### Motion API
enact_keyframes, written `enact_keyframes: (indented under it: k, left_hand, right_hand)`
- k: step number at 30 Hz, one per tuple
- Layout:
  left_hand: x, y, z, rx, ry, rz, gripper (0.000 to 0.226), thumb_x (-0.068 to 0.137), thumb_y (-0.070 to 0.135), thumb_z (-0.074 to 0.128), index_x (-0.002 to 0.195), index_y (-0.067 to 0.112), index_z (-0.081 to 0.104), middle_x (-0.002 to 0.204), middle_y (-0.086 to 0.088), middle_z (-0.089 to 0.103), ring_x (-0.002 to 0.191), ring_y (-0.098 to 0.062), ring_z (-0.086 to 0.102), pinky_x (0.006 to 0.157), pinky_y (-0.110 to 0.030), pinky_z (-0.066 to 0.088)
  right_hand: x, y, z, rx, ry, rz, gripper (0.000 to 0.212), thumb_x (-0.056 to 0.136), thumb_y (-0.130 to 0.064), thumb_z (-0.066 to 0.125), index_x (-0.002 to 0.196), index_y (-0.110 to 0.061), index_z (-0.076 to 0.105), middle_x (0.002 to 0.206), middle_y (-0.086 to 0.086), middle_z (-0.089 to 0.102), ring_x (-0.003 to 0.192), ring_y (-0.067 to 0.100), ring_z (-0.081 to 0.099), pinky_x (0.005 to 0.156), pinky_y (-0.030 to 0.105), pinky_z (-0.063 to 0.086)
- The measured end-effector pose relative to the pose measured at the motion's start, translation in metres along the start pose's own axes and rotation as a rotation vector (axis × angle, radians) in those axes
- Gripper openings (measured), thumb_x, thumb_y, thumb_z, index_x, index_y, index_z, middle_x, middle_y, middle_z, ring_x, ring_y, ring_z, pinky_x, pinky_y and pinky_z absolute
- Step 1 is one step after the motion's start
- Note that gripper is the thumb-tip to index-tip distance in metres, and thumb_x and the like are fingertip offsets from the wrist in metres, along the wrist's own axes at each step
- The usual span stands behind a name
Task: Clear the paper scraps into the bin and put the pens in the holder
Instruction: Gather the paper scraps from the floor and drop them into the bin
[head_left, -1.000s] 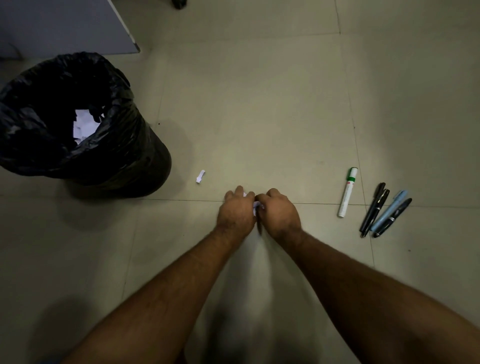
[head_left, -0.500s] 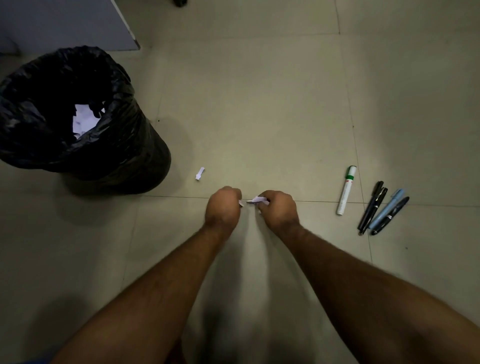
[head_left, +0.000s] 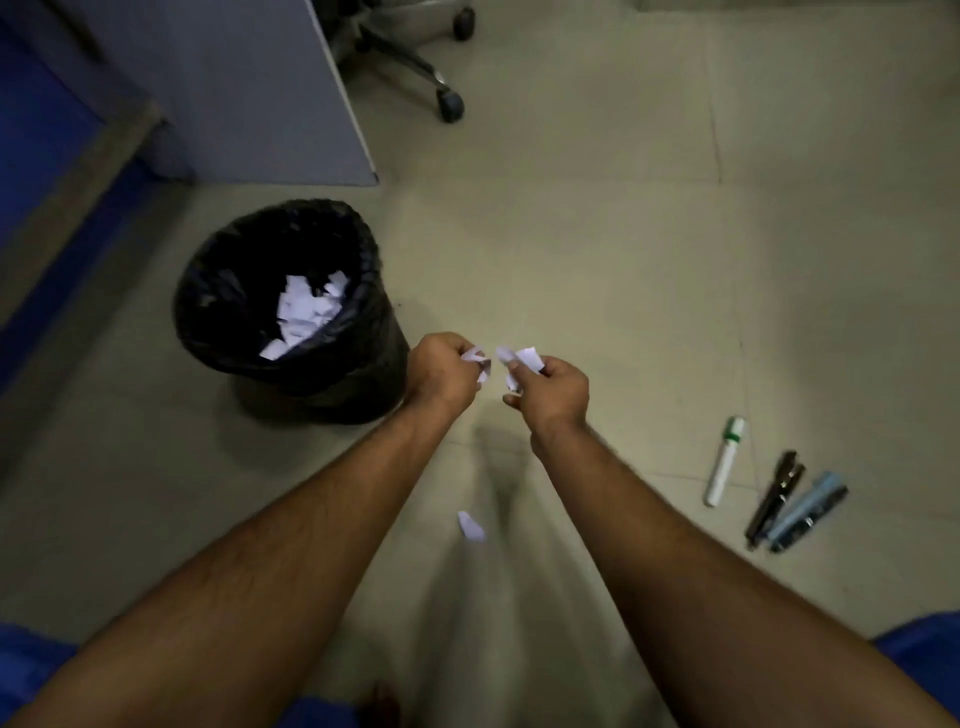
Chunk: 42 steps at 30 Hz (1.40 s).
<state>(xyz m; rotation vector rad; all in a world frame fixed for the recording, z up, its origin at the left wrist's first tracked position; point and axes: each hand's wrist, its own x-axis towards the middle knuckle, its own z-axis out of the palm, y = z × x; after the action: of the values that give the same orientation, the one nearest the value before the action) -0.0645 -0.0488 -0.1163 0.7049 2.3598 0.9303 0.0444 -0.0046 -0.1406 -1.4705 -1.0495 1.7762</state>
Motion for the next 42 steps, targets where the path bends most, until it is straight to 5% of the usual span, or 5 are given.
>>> enact_keyframes:
  k: [9, 17, 27, 35, 42]
  left_hand:
    - [0.054, 0.049, -0.182, 0.132, 0.408, 0.004, 0.010, 0.081, 0.025, 0.074, 0.075, 0.018, 0.069, 0.079, -0.006, 0.072, 0.075, -0.025, 0.067, 0.064, -0.026, 0.048]
    - [0.069, 0.012, -0.223, 0.462, 0.223, 0.007, 0.023, 0.084, 0.023, 0.059, 0.107, 0.021, 0.065, 0.109, -0.006, 0.069, 0.096, -0.031, 0.064, 0.080, -0.034, 0.053]
    - [0.030, 0.040, -0.141, 0.368, 0.258, 0.302, 0.030, 0.088, 0.006, 0.051, 0.108, 0.016, 0.071, 0.106, -0.003, 0.071, 0.098, -0.023, 0.065, 0.083, -0.031, 0.054]
    - [0.007, -0.015, -0.038, 0.415, 0.026, 0.332, 0.032, 0.087, 0.009, 0.050, 0.110, 0.017, 0.070, 0.113, -0.006, 0.071, 0.106, -0.024, 0.064, 0.091, -0.033, 0.051]
    - [0.007, -0.112, 0.032, 0.579, -0.318, 0.225, 0.066, 0.086, 0.003, 0.050, 0.148, 0.021, 0.040, 0.132, -0.007, 0.058, 0.118, -0.028, 0.056, 0.103, -0.038, 0.043]
  right_hand:
    - [-0.033, -0.109, 0.155, -0.280, -0.140, -0.402, 0.023, 0.079, -0.036, 0.074, 0.071, -0.015, 0.068, 0.067, 0.001, 0.069, 0.069, 0.028, 0.065, 0.063, 0.030, 0.052]
    - [-0.046, -0.130, 0.223, -1.035, -0.394, -0.677, 0.025, 0.084, -0.016, 0.063, 0.105, -0.023, 0.074, 0.103, 0.003, 0.074, 0.096, 0.025, 0.068, 0.071, 0.026, 0.046]
    - [-0.027, -0.117, 0.123, -0.641, -0.112, -0.542, 0.017, 0.083, -0.021, 0.064, 0.097, -0.021, 0.074, 0.091, -0.002, 0.074, 0.085, 0.018, 0.068, 0.075, 0.025, 0.051]
    - [-0.015, -0.020, 0.038, -0.798, -0.113, -0.328, 0.017, 0.084, -0.020, 0.063, 0.099, -0.021, 0.070, 0.063, -0.013, 0.061, 0.077, 0.017, 0.066, 0.066, 0.019, 0.041]
    - [-0.016, 0.095, -0.003, -1.219, -0.416, -0.208, 0.048, 0.074, -0.041, 0.073, 0.116, -0.019, 0.063, 0.109, 0.007, 0.066, 0.101, 0.028, 0.064, 0.081, 0.032, 0.050]
